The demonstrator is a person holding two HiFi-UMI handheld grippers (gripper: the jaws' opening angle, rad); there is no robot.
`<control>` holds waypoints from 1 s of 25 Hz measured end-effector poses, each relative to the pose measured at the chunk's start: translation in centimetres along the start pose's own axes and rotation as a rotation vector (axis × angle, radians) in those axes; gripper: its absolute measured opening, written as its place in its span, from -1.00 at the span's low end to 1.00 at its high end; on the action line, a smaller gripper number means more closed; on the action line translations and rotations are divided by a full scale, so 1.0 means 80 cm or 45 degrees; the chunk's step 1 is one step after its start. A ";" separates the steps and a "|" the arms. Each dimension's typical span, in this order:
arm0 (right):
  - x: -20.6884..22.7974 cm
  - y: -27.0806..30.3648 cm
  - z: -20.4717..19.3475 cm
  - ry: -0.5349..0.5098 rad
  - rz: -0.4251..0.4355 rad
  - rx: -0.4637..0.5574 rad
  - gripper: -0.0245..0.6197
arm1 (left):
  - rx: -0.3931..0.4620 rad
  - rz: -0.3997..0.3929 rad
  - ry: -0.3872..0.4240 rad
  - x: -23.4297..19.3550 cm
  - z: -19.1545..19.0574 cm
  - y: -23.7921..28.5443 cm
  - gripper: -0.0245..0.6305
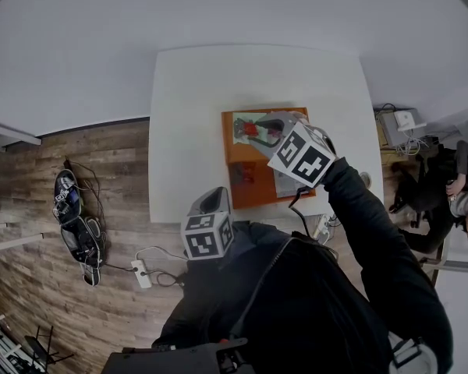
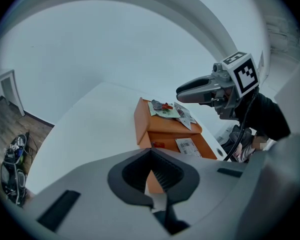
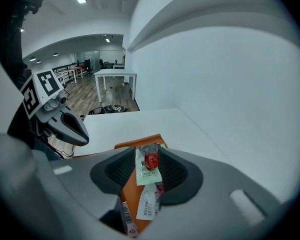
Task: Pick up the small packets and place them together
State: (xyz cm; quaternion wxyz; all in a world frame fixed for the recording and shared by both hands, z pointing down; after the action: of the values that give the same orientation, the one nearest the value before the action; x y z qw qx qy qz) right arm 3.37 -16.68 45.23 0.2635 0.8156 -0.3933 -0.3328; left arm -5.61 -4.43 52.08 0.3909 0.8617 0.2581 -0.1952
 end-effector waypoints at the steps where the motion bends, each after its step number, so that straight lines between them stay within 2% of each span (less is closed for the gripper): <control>1: -0.003 -0.007 0.003 -0.003 0.009 0.017 -0.49 | 0.000 -0.001 0.000 0.000 0.000 0.000 -0.93; 6: -0.026 -0.032 0.003 0.004 0.071 0.049 -0.49 | -0.002 -0.003 0.001 -0.003 0.000 0.003 -0.93; 9: -0.043 -0.041 -0.015 -0.005 0.113 0.014 -0.49 | -0.005 -0.003 0.003 -0.003 0.000 0.004 -0.93; 15: -0.072 -0.059 -0.075 -0.016 0.199 -0.121 -0.49 | -0.009 0.003 -0.002 -0.009 -0.001 0.003 -0.93; 25: -0.088 -0.049 -0.174 -0.067 0.263 -0.396 -0.38 | -0.029 -0.019 0.025 0.000 -0.001 0.008 -0.93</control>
State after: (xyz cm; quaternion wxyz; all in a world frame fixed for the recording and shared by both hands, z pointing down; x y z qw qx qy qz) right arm 12.33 -6.47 53.80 0.4089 0.7112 -0.4255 -0.3819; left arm -5.25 -4.74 52.48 0.3966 0.8571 0.2704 -0.1868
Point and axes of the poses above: the fingertips, and each gripper's own axes: y forward along the fingers, x to its right, z out of its top, the point moved 2 cm from there along -y, backward along the fingers, and after that the axes turned 15 degrees about -z, right-handed, at the moved point
